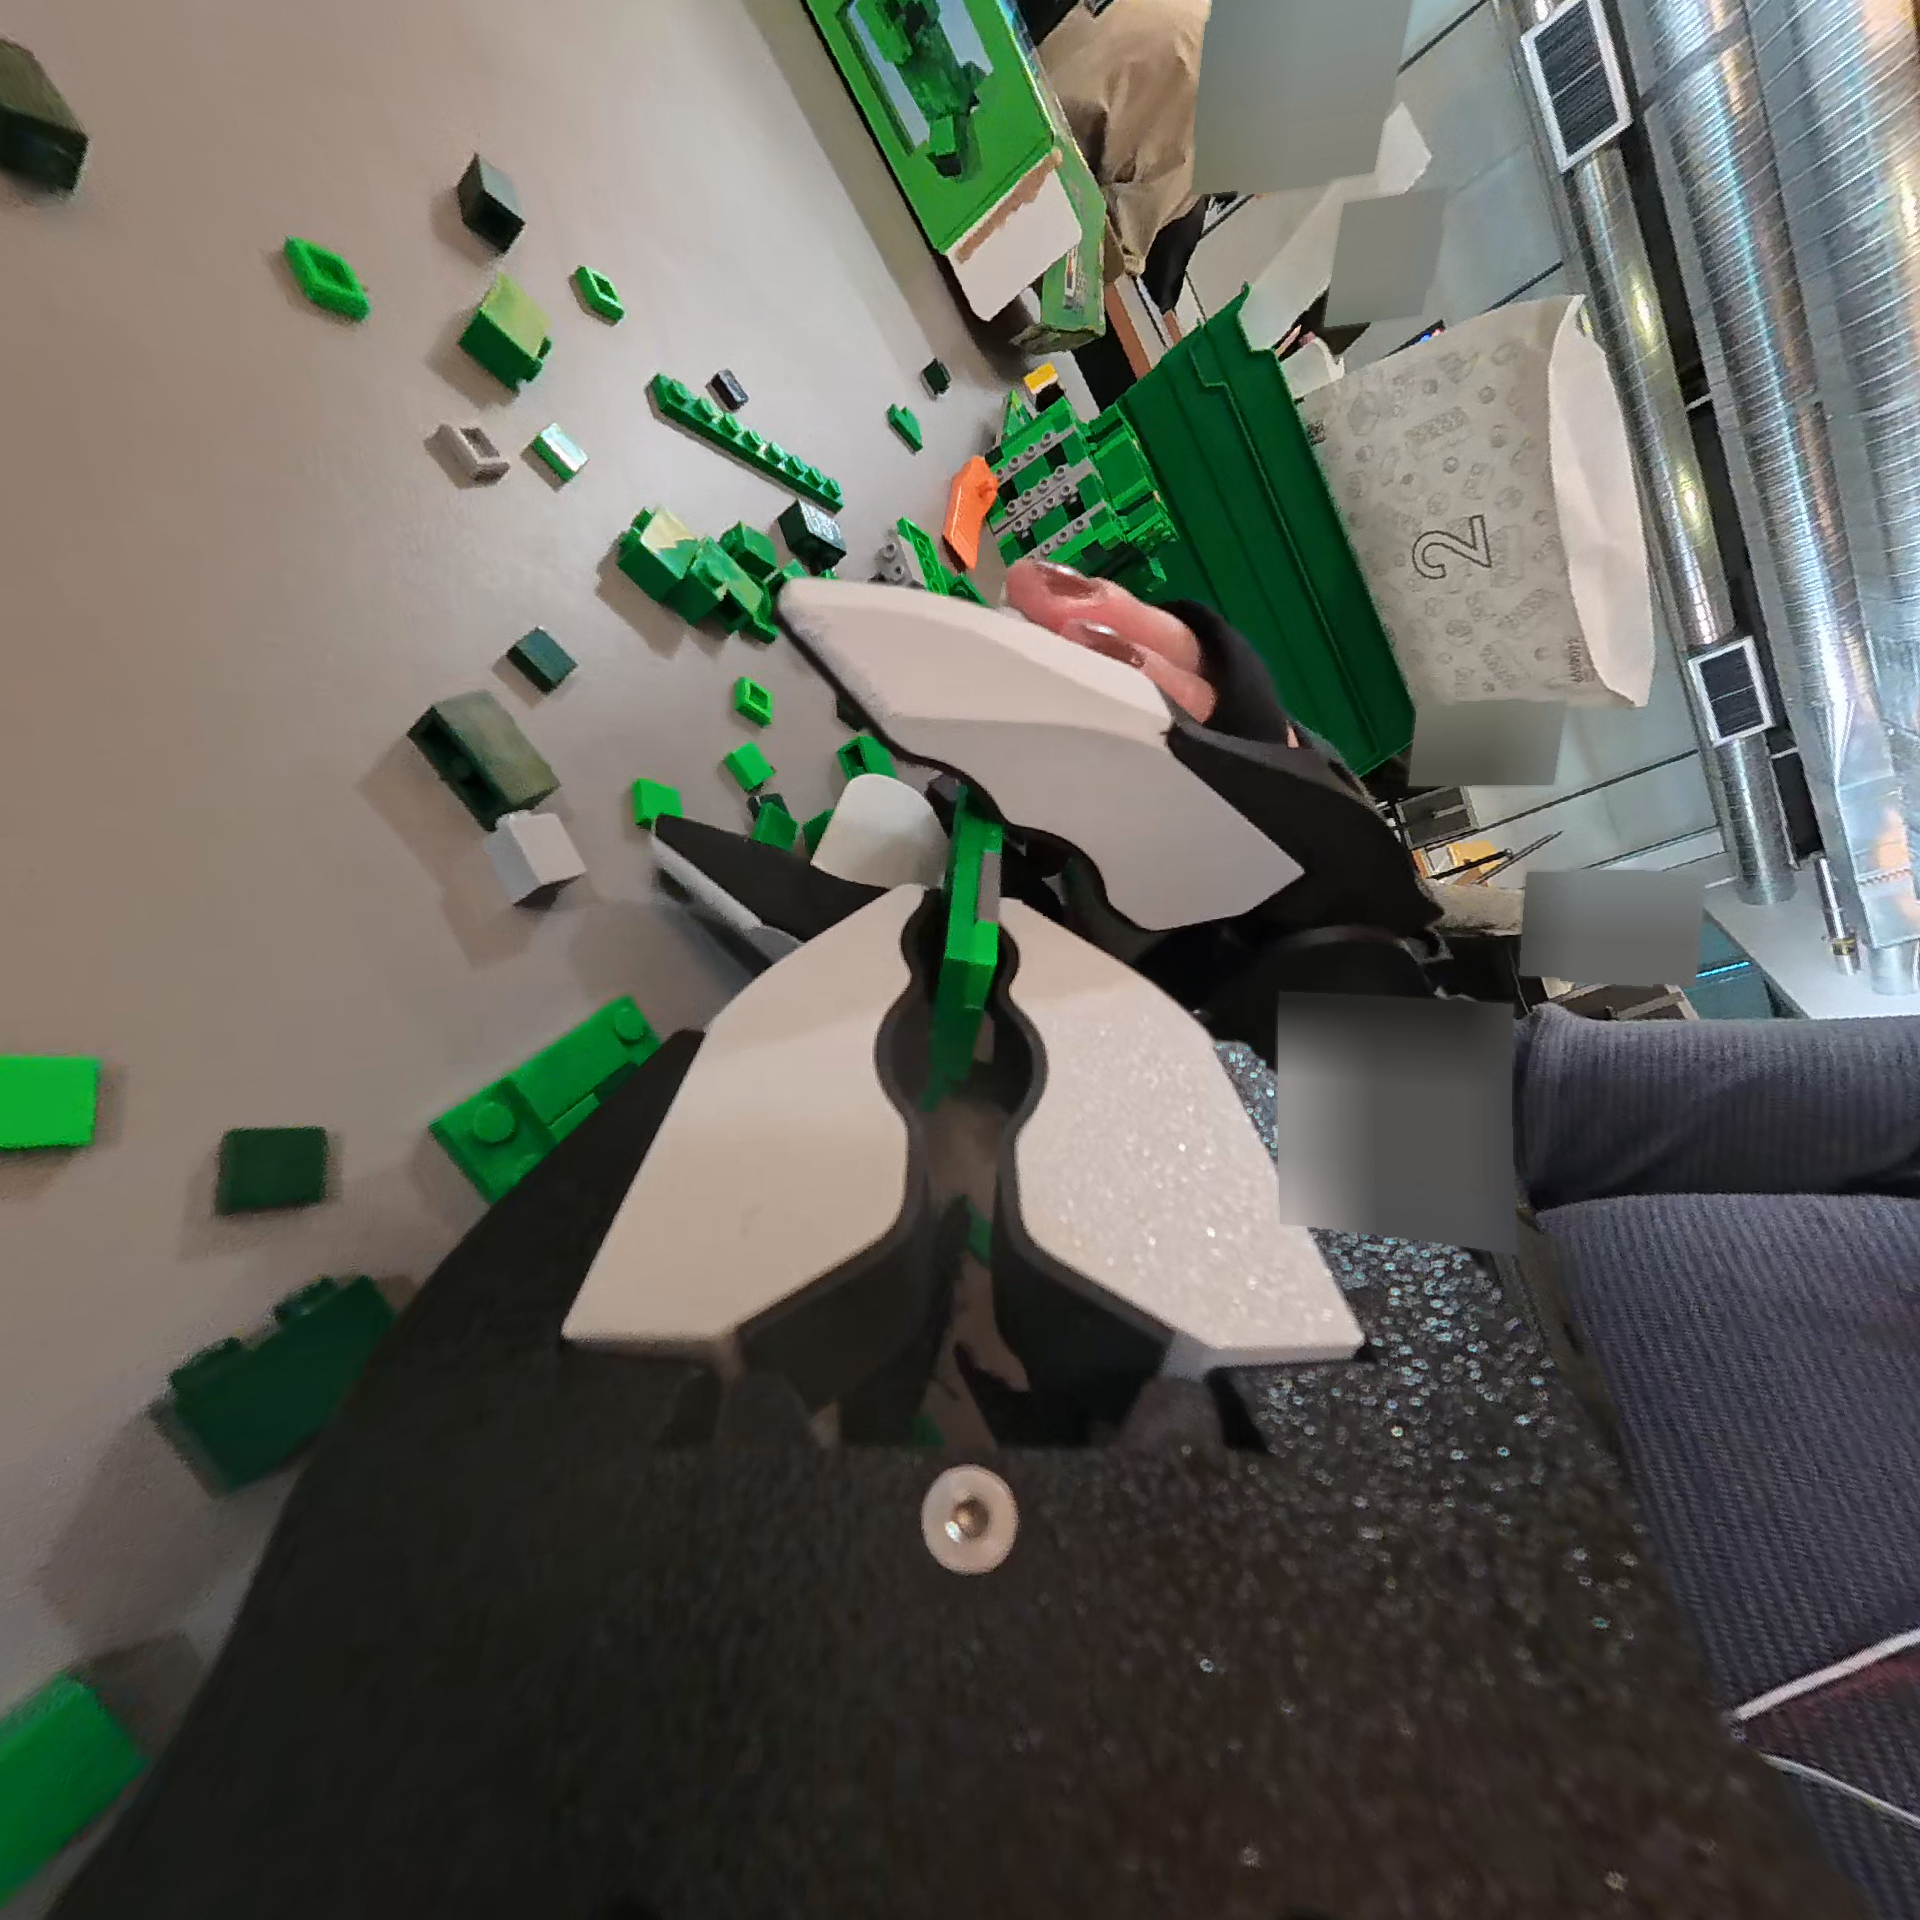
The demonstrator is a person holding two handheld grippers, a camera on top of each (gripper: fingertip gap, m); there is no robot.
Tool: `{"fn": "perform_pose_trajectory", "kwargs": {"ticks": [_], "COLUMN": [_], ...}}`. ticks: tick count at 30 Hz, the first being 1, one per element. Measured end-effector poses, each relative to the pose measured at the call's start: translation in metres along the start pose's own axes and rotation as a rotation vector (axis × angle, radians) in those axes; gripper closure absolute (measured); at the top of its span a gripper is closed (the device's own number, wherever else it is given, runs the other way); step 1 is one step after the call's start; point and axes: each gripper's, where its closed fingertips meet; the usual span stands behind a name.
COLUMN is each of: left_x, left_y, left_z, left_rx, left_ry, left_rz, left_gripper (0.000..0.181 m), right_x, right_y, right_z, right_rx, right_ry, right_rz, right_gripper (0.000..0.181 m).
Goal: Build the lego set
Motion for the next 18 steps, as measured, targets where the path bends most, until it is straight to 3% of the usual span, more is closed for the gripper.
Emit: {"fn": "perform_pose_trajectory", "kwargs": {"ticks": [18], "left_x": [-0.002], "left_y": [-0.006], "left_z": [-0.003], "left_rx": [0.044], "left_ry": [0.006], "left_rz": [-0.042], "left_gripper": [0.175], "right_x": [0.011], "right_y": [-0.001], "right_z": [0.003], "right_rx": [-0.035], "right_ry": [0.122], "right_rz": [-0.124], "right_gripper": [0.142]}}
Point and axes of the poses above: each gripper's, where its closed fingertips meet, z out along the fingers, y out of its underside, x = y × z across the jaws, and after that the axes turned 3 degrees about x, right-handed
